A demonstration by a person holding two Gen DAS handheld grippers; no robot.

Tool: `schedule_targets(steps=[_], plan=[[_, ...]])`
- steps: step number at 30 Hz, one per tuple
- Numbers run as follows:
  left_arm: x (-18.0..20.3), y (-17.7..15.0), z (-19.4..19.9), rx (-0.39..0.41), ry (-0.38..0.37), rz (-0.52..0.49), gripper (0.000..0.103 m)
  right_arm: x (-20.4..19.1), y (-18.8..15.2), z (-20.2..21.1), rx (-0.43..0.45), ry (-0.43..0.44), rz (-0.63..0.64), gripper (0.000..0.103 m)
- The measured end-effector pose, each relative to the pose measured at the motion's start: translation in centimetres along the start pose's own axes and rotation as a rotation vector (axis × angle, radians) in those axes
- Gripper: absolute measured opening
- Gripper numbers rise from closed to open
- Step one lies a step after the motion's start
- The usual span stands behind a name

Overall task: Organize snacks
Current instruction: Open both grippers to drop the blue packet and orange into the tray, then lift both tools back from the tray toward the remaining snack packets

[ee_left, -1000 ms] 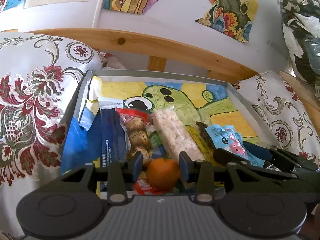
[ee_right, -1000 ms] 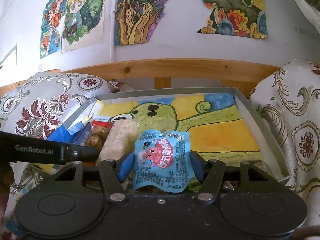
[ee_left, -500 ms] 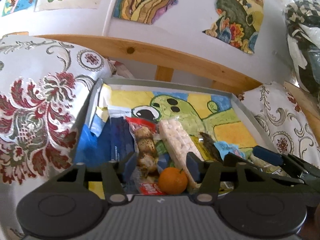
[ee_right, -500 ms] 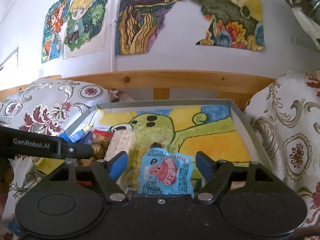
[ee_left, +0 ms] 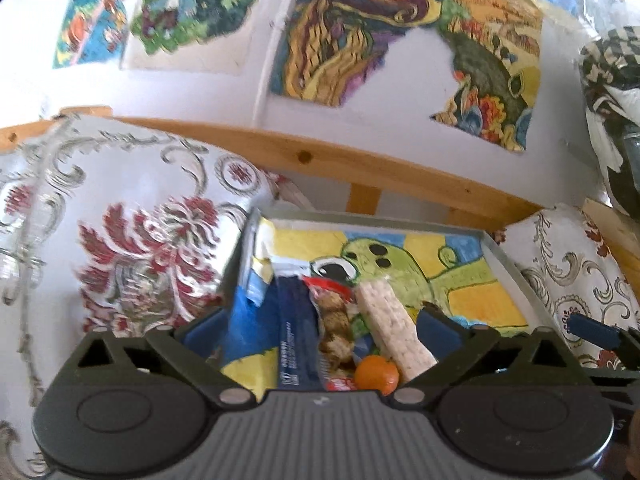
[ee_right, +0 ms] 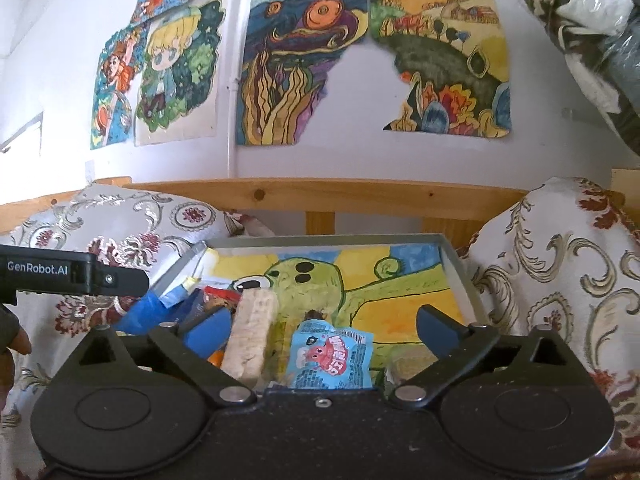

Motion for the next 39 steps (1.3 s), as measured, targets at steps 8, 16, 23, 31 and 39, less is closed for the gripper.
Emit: schedule_targets(steps=[8,16,23,31,39], plan=[[-0.7,-0.7,3.0,0.005,0.023,-0.002,0.102,-1.4,-0.6,3.3,-0.007,0.012,0.022,0.102],[-1.5,-2.3,5.5,-0.038,0.061,-0.001,0.102,-2.0,-1.7,6.1,-0.027,0.017,0.003,0.102],[-1.8,-3.8,7.5,-0.074,0.090,-0.010,0.102,-2.2,-2.3,8.5,-0.034,0.023,-0.011,0.102],[-2.0,-5.5,9.7,-0.122,0.122,-0.014,0.102,-3.1,-3.0,10.8,-0.056,0.049,-0.017,0.102],[-3.0,-8.0,11.8,-0.175,0.157,-0.025,0.102,-5.6,-4.8,12.7,-0.137,0.101,-0.016,0.102]])
Point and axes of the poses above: each gripper's, at about its wrist camera, not at the fingertips, and z roughly against the way its jaws point, x to its right, y to its top, the point moved 5 cm from there along -z, roughly the way its jaws point, and after that the axes turned 6 degrees about y, right-handed, at the moved point
